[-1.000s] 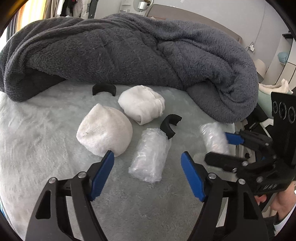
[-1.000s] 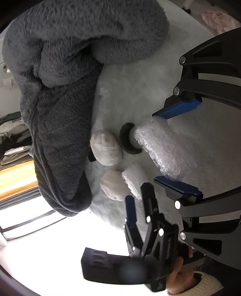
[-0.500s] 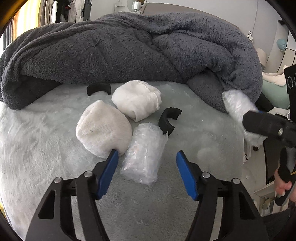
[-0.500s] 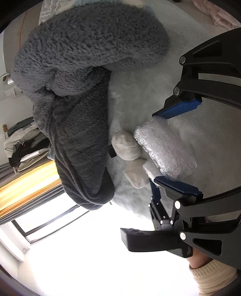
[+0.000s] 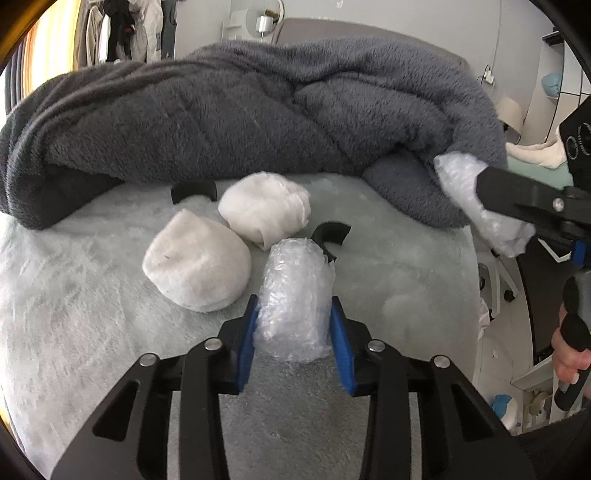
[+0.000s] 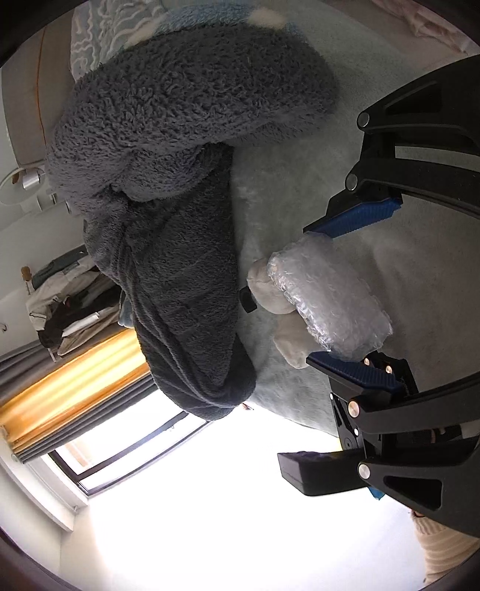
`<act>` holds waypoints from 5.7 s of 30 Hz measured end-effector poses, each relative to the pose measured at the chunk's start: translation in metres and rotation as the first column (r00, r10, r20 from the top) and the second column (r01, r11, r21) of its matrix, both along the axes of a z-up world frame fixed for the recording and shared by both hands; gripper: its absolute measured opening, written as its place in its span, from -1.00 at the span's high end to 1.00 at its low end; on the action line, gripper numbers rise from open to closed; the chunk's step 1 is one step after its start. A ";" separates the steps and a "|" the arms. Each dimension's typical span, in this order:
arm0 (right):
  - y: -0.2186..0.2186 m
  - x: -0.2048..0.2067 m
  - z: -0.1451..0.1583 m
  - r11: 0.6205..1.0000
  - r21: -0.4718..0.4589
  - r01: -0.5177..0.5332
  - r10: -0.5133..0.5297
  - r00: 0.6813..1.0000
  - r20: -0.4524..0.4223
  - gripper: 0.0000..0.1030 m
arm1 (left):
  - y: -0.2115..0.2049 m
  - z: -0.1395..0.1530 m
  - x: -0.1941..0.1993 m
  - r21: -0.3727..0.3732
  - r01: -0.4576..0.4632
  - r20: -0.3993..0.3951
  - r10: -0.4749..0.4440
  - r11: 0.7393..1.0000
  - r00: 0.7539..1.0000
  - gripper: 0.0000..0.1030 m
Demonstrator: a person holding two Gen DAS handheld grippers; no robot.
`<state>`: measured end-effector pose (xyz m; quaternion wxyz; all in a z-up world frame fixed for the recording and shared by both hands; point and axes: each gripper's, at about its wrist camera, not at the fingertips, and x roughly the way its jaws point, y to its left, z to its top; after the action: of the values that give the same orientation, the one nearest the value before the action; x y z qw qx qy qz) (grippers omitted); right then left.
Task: Collect trash
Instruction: 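Grasp a bubble-wrap roll with the right tool while the left tool grasps another roll, then carry both bubble-wrap rolls off the bed over the black bin, then open the left tool to drop its roll while the right tool releases its roll, then move both tools back over the bed toward the white tissue balls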
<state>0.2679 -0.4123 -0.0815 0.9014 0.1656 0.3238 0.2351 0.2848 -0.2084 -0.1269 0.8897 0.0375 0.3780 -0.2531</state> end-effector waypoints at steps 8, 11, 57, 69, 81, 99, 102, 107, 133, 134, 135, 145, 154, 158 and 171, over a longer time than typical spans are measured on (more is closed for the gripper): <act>0.023 -0.015 0.022 0.998 -0.026 0.060 -0.058 0.994 0.089 -0.24 | 0.013 0.023 -0.029 0.000 -0.016 0.129 0.016 1.000 0.992 0.24; 0.035 -0.024 0.031 0.995 -0.036 0.091 -0.085 0.987 0.133 -0.24 | 0.025 0.030 -0.037 -0.020 -0.036 0.147 0.038 0.999 0.988 0.24; 0.258 -0.112 0.026 0.974 -0.206 -0.098 0.135 0.975 0.178 -0.24 | 0.293 0.019 -0.146 -0.032 -0.580 0.054 0.581 0.814 0.812 0.24; 0.326 -0.105 0.008 0.946 -0.243 -0.214 0.251 0.959 0.133 -0.24 | 0.349 -0.017 -0.151 -0.011 -0.643 -0.065 0.642 0.765 0.764 0.24; 0.383 -0.090 -0.017 0.910 -0.293 -0.293 0.323 0.945 0.058 -0.24 | 0.386 -0.053 -0.150 0.042 -0.671 -0.186 0.666 0.740 0.723 0.23; 0.437 -0.061 -0.070 0.881 -0.300 -0.367 0.337 0.930 -0.148 -0.24 | 0.423 -0.108 -0.154 0.058 -0.671 -0.398 0.634 0.739 0.663 0.20; 0.447 -0.059 -0.077 0.870 -0.308 -0.385 0.348 0.922 -0.170 -0.24 | 0.429 -0.111 -0.157 0.051 -0.683 -0.413 0.638 0.729 0.650 0.13; 0.466 -0.058 -0.096 0.840 -0.333 -0.428 0.370 0.902 -0.225 -0.24 | 0.443 -0.107 -0.164 0.043 -0.704 -0.408 0.655 0.709 0.635 -0.14; 0.517 -0.051 -0.176 0.762 -0.375 -0.528 0.362 0.828 -0.428 -0.24 | 0.483 -0.037 -0.206 -0.057 -0.765 -0.129 0.755 0.641 0.643 -0.72; 0.518 -0.051 -0.179 0.759 -0.378 -0.529 0.359 0.826 -0.435 -0.24 | 0.483 -0.033 -0.207 -0.067 -0.765 -0.115 0.756 0.641 0.644 -0.72; 0.520 -0.051 -0.182 0.756 -0.382 -0.532 0.357 0.824 -0.441 -0.24 | 0.483 -0.030 -0.208 -0.077 -0.763 -0.103 0.756 0.642 0.646 -0.73; 0.528 -0.051 -0.196 0.741 -0.395 -0.543 0.348 0.813 -0.466 -0.34 | 0.479 -0.005 -0.213 -0.131 -0.745 -0.022 0.749 0.654 0.662 -0.73; 0.532 -0.055 -0.183 0.746 -0.397 -0.534 0.371 0.830 -0.417 -0.67 | 0.470 0.017 -0.215 -0.139 -0.715 0.069 0.727 0.685 0.683 -0.73; 0.527 -0.056 -0.166 0.765 -0.384 -0.517 0.388 0.846 -0.366 -0.68 | 0.466 0.026 -0.215 -0.156 -0.709 0.093 0.725 0.688 0.683 -0.73; 0.485 -0.065 -0.090 0.815 -0.298 -0.496 0.475 0.868 -0.145 -0.71 | 0.437 0.061 -0.212 -0.190 -0.688 0.163 0.714 0.700 0.681 -0.73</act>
<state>0.2027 0.0731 -0.1717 0.8153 -0.0664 0.4181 0.3949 0.0732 0.2290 -0.0655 0.9559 -0.1325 0.2457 0.0917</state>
